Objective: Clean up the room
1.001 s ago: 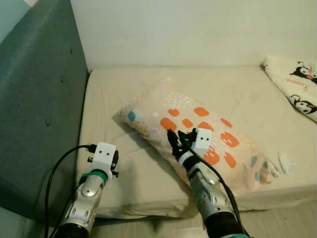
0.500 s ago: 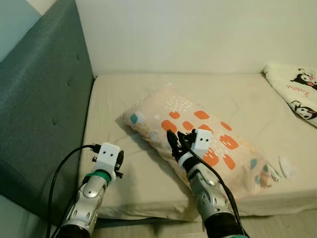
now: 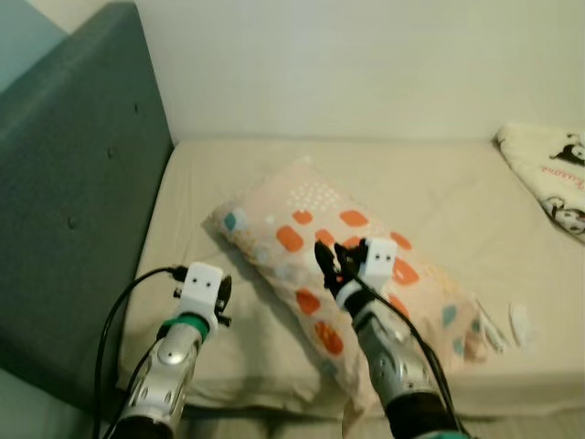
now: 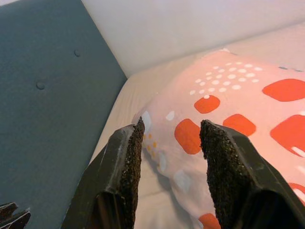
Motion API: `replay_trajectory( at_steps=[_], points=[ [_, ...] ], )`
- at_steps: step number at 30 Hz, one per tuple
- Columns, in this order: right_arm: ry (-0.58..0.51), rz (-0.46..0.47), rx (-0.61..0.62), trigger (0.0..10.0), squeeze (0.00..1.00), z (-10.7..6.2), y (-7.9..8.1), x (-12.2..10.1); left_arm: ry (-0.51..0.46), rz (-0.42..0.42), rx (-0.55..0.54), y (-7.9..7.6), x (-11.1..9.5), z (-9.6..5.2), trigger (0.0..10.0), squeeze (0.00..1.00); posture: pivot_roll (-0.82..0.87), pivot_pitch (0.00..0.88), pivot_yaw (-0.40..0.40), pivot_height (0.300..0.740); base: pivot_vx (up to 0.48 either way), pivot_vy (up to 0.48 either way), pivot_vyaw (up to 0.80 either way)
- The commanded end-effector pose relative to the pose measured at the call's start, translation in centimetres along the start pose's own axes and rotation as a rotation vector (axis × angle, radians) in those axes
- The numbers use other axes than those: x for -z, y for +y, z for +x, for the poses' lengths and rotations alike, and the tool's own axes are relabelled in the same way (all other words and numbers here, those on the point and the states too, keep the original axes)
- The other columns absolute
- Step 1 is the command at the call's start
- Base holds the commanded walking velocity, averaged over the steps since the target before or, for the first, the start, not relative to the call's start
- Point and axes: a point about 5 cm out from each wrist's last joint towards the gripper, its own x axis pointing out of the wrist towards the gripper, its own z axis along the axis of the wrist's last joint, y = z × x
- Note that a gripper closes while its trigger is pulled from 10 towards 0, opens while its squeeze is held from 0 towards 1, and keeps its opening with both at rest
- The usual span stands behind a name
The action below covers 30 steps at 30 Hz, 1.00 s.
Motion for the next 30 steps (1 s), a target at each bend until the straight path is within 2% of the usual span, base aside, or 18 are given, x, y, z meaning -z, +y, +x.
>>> replay_trajectory(
  at_steps=[1,15,18,23,30],
  points=[
    [0.024,0.009,0.001,10.0,0.0,-0.19,0.05,0.62,0.037,-0.015,-0.006,0.15,0.83,-0.22,10.0,0.0,0.04,0.013,0.021,0.74,0.0,0.0,0.0],
    [0.034,-0.002,0.005,10.0,0.0,-0.36,-0.22,0.86,0.039,0.02,0.022,-0.16,1.03,-0.26,10.0,0.0,0.04,0.008,0.02,0.74,0.0,0.0,0.0],
    [0.034,-0.004,0.005,10.0,0.0,-0.32,-0.29,0.8,0.034,0.027,0.021,-0.2,0.97,-0.22,10.0,0.0,0.04,0.006,0.019,0.74,0.0,-0.425,0.0],
    [0.038,-0.006,0.005,10.0,0.0,-0.3,-0.37,0.83,0.032,-0.016,0.007,-0.15,0.89,-0.2,10.0,0.0,0.04,0.008,0.016,0.74,0.0,-0.09,0.0],
    [0.043,-0.006,0.008,10.0,0.0,-0.42,-0.4,1.02,0.034,-0.02,0.014,-0.18,1.0,-0.3,10.0,0.0,0.04,0.014,0.017,0.74,0.0,0.0,0.0]
  ],
)
